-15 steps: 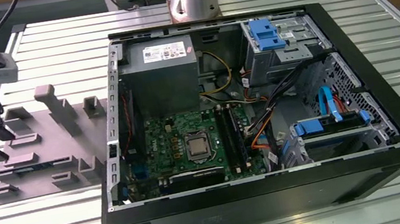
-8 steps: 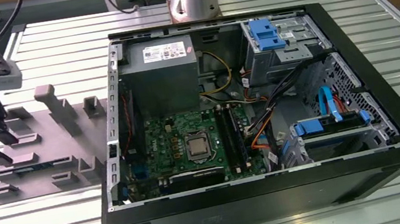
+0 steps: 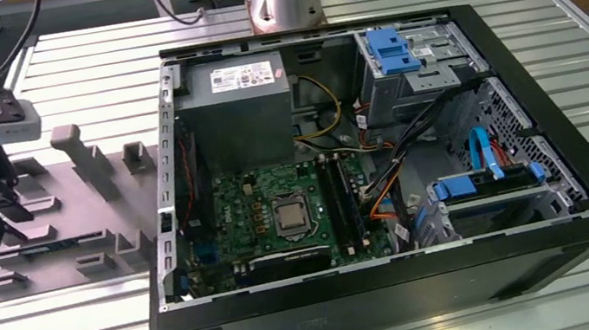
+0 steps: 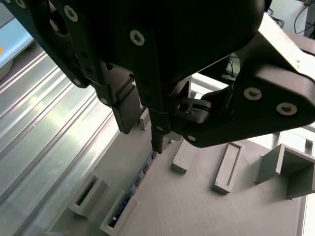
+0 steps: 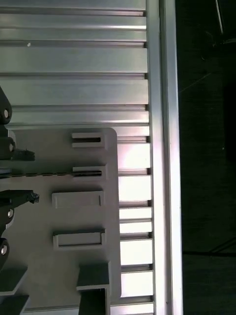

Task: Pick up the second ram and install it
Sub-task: 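Pick up the second ram and move it above second insertion slot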

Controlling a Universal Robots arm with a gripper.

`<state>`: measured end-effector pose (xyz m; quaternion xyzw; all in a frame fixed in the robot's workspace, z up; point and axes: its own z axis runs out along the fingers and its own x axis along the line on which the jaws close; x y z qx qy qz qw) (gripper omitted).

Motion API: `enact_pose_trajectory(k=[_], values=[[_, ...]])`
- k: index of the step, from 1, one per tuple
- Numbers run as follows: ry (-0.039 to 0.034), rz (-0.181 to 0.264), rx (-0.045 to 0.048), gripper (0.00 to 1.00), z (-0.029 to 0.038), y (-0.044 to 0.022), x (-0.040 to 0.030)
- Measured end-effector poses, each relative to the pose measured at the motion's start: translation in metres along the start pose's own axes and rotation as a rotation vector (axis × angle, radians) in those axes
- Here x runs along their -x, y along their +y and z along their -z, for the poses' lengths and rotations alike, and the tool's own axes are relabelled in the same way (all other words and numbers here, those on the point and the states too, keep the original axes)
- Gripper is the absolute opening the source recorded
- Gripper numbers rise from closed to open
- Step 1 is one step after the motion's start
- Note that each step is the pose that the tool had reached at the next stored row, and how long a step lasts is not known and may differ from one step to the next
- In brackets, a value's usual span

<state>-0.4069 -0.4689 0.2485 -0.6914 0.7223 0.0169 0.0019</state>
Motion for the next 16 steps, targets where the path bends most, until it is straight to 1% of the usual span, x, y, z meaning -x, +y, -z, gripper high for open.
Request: enact_pose_trajectory(k=[11, 16], values=[[0.0, 0.0, -0.0004, 0.36, -0.0194, 0.0013, -0.0006], [0.0, 0.0, -0.0004, 0.36, -0.0201, 0.0013, -0.0005]])
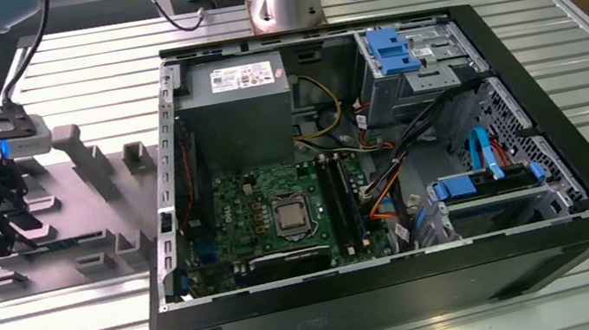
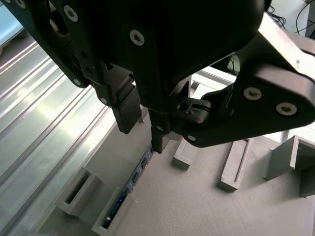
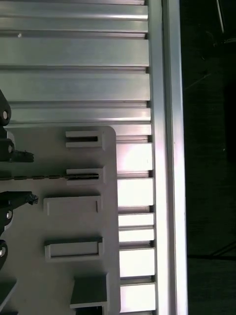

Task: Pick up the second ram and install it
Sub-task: 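Pick up the second ram and move it above second insertion slot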

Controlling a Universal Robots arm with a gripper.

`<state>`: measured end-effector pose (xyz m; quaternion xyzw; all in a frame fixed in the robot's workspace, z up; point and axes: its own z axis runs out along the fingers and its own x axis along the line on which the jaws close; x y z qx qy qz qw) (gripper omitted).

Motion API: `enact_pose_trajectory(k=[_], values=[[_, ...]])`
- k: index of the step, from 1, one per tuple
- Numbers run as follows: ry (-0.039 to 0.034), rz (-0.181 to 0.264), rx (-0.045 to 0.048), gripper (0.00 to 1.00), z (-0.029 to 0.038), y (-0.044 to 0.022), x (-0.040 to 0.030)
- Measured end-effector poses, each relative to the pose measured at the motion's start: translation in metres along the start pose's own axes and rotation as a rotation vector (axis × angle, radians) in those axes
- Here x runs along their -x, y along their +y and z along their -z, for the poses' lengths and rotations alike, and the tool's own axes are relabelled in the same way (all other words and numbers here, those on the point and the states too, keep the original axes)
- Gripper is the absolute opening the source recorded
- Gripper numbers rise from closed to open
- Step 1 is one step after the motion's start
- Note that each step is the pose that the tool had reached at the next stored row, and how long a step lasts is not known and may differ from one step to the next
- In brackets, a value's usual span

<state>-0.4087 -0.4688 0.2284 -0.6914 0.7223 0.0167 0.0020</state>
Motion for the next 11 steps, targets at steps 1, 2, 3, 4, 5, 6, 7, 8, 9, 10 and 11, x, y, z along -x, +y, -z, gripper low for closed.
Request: enact_pose_trajectory(k=[1, 2, 3, 4, 5, 6, 7, 8, 9, 10, 11], values=[[-0.0001, 0.0, -0.0001, 0.36, -0.0003, 0.0, 0.0002], [-0.0001, 0.0, -0.0001, 0.36, -0.001, 0.0, 0.0006], [-0.0002, 0.0, -0.0002, 0.36, -0.0019, 0.0, 0.0008], [-0.0001, 0.0, -0.0001, 0.36, -0.0032, 0.0001, 0.0008], [-0.0001, 0.0, -0.0002, 0.36, -0.005, 0.0002, 0.0008], [0.0, 0.0, -0.0001, 0.36, -0.0069, 0.0002, 0.0009], [0.0, 0.0, -0.0001, 0.36, -0.0087, 0.0003, 0.0008], [0.0, 0.0, 0.0, 0.36, -0.0105, 0.0004, 0.0008], [0.0, 0.0, 0.0, 0.36, -0.0123, 0.0005, 0.0007], [0.0, 0.0, -0.0001, 0.36, -0.0141, 0.0007, 0.0007], [-0.0001, 0.0, -0.0005, 0.36, -0.0159, 0.001, 0.0007]])
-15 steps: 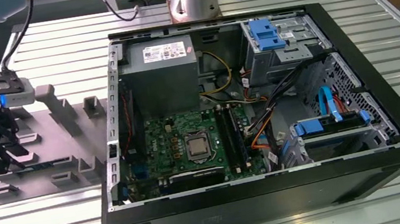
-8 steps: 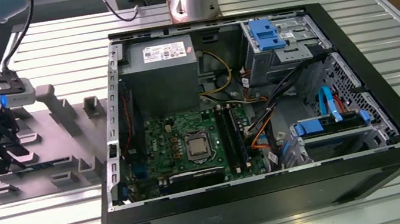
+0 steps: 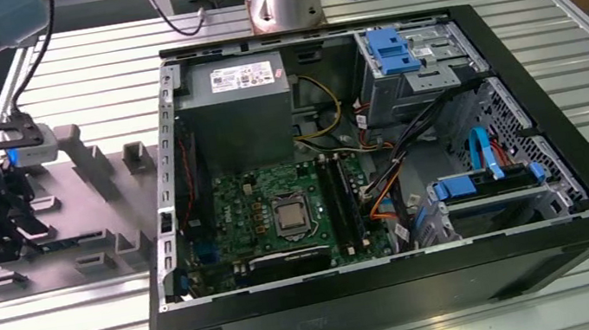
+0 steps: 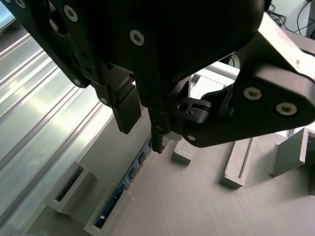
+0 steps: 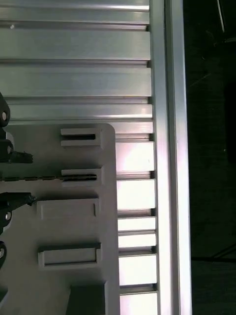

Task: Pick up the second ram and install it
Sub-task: 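Pick up the second ram and move it above second insertion slot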

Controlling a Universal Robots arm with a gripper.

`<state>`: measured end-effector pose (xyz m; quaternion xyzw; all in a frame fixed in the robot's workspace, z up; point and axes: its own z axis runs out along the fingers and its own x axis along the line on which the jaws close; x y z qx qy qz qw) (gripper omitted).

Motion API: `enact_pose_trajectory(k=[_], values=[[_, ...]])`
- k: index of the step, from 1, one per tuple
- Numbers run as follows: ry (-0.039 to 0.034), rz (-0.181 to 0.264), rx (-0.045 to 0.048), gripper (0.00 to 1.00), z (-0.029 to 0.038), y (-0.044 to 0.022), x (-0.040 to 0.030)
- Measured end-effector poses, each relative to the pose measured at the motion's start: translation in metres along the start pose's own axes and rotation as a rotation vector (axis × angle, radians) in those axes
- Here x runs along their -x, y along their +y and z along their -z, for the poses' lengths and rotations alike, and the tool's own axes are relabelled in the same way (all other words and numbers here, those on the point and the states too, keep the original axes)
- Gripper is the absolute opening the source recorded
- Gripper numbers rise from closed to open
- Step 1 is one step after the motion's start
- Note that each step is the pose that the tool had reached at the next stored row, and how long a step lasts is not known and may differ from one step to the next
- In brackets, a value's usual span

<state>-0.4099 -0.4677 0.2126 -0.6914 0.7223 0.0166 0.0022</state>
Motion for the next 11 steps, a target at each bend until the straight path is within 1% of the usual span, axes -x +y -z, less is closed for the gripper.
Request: enact_pose_trajectory(k=[5, 11], values=[[-0.0005, 0.0, -0.0078, 0.36, -0.0083, 0.0023, -0.0004], [-0.0003, 0.0, -0.0077, 0.36, -0.0153, 0.0023, -0.0005]])
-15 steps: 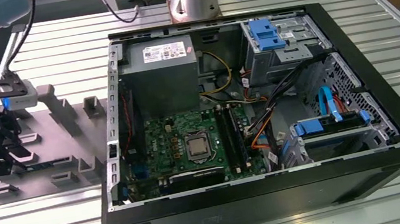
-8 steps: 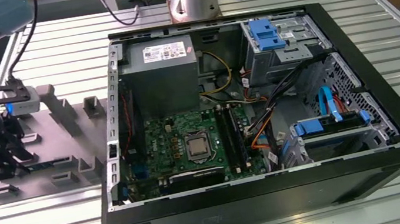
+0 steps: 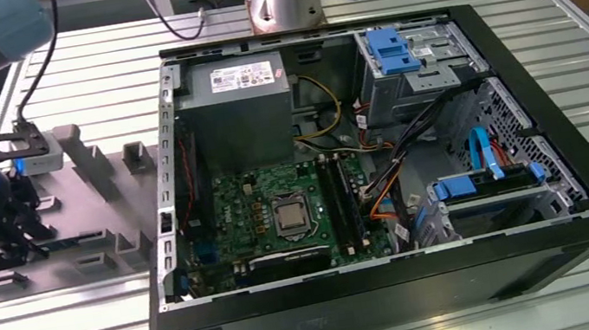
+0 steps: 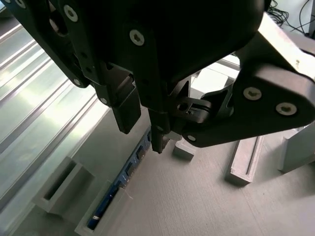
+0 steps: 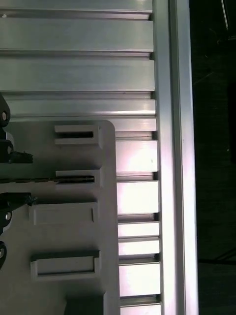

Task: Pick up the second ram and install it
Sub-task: 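Pick up the second ram and move it above second insertion slot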

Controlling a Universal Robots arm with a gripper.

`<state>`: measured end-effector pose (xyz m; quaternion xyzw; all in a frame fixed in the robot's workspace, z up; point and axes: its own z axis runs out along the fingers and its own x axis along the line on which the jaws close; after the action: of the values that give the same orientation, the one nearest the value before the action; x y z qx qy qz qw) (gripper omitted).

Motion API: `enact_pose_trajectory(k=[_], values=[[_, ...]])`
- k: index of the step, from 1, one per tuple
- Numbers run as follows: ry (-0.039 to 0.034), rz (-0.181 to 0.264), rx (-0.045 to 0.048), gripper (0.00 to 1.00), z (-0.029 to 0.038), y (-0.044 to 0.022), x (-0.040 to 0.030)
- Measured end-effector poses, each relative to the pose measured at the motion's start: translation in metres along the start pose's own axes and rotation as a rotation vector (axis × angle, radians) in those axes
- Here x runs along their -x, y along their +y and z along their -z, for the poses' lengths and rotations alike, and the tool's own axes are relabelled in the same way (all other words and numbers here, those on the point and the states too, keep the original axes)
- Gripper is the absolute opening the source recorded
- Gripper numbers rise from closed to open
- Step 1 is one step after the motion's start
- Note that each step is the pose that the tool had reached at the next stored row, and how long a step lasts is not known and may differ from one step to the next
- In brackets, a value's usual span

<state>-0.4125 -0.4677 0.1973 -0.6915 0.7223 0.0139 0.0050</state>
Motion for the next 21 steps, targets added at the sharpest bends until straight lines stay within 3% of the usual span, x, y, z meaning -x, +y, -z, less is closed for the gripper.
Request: enact_pose_trajectory(k=[4, 5, 6, 10, 11, 21], values=[[0.0, 0.0, 0.0, 0.35, -0.0038, 0.0, -0.0001], [0.0, 0.0, 0.0, 0.28, -0.0046, 0.0, -0.0001], [0.0001, 0.0, 0.0001, 0.28, -0.005, 0.0001, -0.0002], [0.0001, 0.0, -0.0001, 0.27, -0.0052, 0.0001, -0.0001], [0.0, 0.0, -0.0002, 0.2, -0.0053, 0.0001, -0.0001], [-0.0001, 0.0, -0.0003, 0.14, -0.0053, 0.0001, -0.0001]])
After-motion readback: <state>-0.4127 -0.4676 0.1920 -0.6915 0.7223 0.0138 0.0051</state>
